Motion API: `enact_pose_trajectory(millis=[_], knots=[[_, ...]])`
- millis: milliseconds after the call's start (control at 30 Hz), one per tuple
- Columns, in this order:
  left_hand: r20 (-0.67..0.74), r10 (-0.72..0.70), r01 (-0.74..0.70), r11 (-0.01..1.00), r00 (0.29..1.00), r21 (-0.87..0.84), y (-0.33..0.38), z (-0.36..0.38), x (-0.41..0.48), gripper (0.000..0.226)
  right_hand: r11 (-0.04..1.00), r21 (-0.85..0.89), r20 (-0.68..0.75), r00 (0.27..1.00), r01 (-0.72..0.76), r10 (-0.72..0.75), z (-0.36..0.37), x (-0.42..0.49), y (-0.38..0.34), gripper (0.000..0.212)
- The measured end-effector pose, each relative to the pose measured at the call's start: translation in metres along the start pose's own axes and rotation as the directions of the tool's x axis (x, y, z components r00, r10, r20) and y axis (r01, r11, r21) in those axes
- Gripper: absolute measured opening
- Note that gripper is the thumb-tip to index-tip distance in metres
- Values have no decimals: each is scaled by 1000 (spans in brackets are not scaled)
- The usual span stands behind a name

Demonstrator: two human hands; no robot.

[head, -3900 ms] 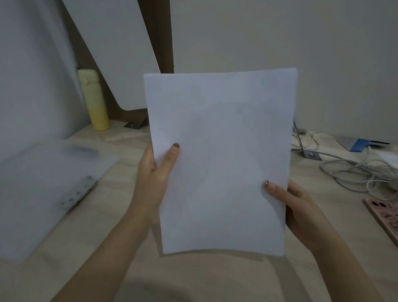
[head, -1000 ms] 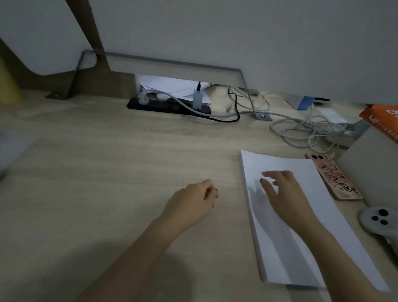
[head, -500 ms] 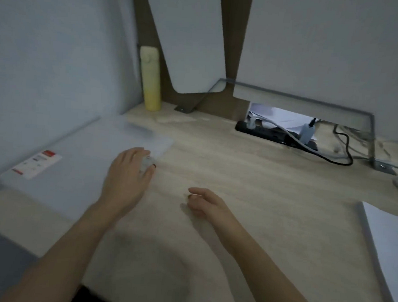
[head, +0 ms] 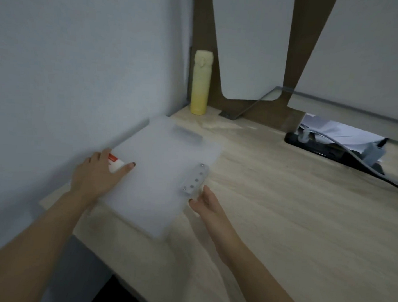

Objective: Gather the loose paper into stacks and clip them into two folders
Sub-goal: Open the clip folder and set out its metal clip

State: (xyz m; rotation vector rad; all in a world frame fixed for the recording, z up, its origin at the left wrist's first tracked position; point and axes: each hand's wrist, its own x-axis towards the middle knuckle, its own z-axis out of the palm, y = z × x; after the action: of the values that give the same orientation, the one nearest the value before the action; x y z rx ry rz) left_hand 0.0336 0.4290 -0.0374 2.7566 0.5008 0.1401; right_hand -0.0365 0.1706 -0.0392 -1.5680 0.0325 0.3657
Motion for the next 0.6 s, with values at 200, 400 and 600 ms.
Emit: enact_pose_trajectory(millis=[200, 400, 600], knots=[[-85, 57, -65, 993, 995, -99, 24, 20, -44, 75, 994, -31, -241, 964, 109, -113, -4, 2, 10, 43], [-44, 142, -148, 959, 989, -240, 76, 33, -88, 72, 997, -21, -485, 871, 78, -79, -52, -29, 15, 61], [129, 289, -217, 891, 949, -400, 119, 44, -122, 72, 986, 157, -573, 818, 54, 46, -122, -67, 26, 52]])
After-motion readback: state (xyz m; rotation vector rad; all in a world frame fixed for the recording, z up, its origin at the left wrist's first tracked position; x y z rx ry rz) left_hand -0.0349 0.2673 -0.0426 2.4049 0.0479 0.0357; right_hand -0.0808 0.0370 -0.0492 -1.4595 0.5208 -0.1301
